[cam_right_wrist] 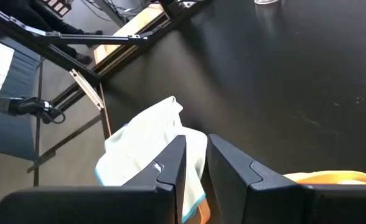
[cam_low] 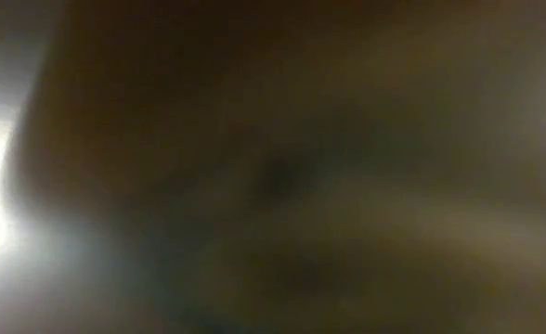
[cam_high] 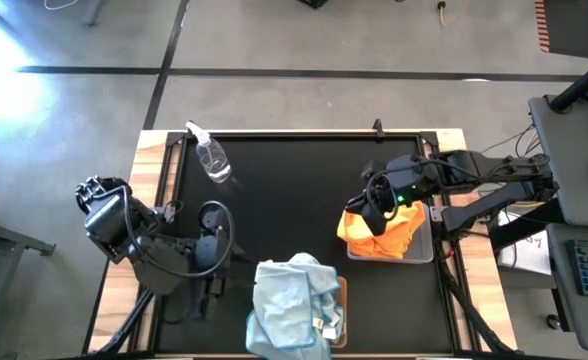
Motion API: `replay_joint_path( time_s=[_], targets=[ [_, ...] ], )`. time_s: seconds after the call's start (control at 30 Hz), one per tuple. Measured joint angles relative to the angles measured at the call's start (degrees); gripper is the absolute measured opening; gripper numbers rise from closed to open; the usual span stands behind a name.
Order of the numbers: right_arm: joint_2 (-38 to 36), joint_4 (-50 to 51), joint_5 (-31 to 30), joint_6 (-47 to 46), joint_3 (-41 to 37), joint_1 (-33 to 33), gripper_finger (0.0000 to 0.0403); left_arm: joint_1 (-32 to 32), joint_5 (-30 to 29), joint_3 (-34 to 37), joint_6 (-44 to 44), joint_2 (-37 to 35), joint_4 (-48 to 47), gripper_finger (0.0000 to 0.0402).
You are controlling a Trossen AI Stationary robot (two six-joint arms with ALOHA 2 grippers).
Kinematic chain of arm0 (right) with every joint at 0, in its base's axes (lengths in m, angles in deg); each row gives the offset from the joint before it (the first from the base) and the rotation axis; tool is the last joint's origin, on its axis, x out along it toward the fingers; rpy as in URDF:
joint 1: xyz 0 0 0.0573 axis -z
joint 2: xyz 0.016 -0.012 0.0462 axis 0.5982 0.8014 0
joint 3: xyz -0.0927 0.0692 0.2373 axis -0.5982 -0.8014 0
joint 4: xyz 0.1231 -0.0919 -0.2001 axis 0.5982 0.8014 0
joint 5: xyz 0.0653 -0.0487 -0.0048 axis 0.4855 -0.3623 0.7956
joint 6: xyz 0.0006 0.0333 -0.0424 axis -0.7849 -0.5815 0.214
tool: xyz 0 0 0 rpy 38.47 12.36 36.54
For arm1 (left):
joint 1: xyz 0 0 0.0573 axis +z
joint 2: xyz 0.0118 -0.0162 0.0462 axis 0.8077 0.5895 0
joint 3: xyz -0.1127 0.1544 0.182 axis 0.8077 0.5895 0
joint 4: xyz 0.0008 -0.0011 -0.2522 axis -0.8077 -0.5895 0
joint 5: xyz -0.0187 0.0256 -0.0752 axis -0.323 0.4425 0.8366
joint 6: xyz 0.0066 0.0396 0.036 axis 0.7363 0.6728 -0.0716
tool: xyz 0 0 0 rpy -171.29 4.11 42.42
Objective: Sort microfiber towel by color & place in baskets
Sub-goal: Return to Home Position
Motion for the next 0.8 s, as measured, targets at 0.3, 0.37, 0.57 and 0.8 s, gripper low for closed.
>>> replay_joint_path(
  time_s=[0.3,0.37,0.57,0.8],
  targets=[
    [0.25,-5.12,1.97,0.35,0.0,-0.39,0.0059,0.0,0.02,0.04,5.0,0.26,-0.1,0.0156],
    [0.34,-8.12,4.89,2.14,0.0,-0.39,0.0059,0.0,0.08,0.09,4.63,0.34,-0.26,0.0156],
    [0.59,-14.49,10.06,8.05,0.01,-0.42,0.0059,0.03,-0.08,0.02,8.2,0.27,2.94,0.0156],
    [0.54,-14.56,10.29,11.76,0.0,-0.39,0.0059,0.01,0.47,0.0,8.25,-1.07,2.43,0.0156]
  ],
)
